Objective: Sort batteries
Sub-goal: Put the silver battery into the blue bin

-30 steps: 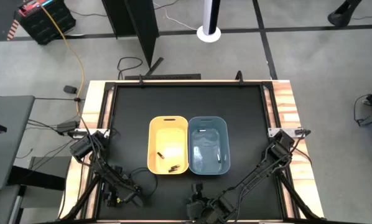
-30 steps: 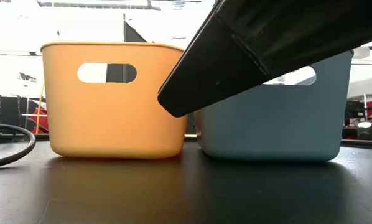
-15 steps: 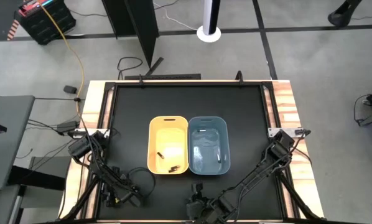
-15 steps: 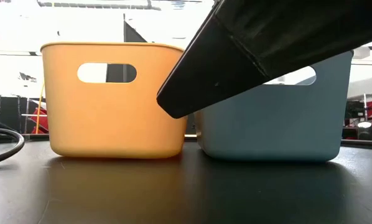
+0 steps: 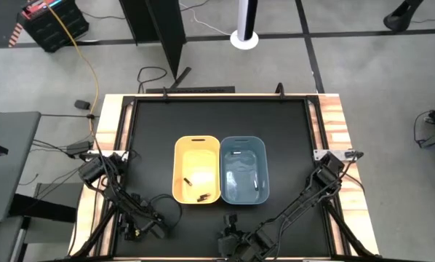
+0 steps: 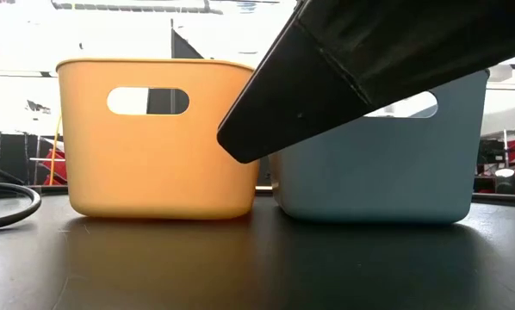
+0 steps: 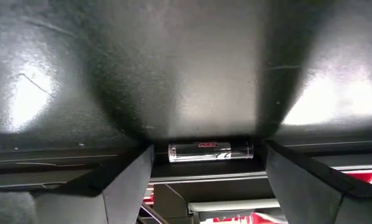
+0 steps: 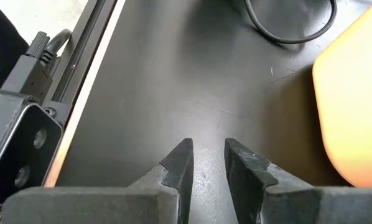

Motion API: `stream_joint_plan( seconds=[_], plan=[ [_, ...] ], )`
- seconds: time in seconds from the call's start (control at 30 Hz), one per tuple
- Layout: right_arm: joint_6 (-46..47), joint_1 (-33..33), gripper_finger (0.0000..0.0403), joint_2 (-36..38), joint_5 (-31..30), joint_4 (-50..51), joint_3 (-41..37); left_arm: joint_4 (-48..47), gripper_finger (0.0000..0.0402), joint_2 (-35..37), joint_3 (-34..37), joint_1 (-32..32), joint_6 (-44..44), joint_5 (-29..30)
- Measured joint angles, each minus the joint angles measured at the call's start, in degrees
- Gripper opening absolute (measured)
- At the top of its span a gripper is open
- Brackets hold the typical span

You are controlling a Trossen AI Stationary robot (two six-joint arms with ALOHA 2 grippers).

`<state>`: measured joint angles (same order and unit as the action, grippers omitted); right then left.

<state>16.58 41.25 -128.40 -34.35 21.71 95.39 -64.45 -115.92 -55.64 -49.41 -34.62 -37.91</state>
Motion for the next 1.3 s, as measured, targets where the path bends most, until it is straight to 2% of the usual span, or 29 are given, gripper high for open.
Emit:
stream_joint_plan(
  seconds=[0.53, 1.3],
  plan=[
    [0.0, 0.0, 0.0110, 0.0, 0.0, 0.0, 0.0, 0.1, 0.0200, -0.1, 0.1, 0.0, -1.0, 1.6],
    [-0.1, 0.0, 0.0110, 0.0, 0.0, -0.1, 0.0, -4.8, 0.0191, -0.5, -2.7, -0.2, 0.1, 3.4]
  ],
)
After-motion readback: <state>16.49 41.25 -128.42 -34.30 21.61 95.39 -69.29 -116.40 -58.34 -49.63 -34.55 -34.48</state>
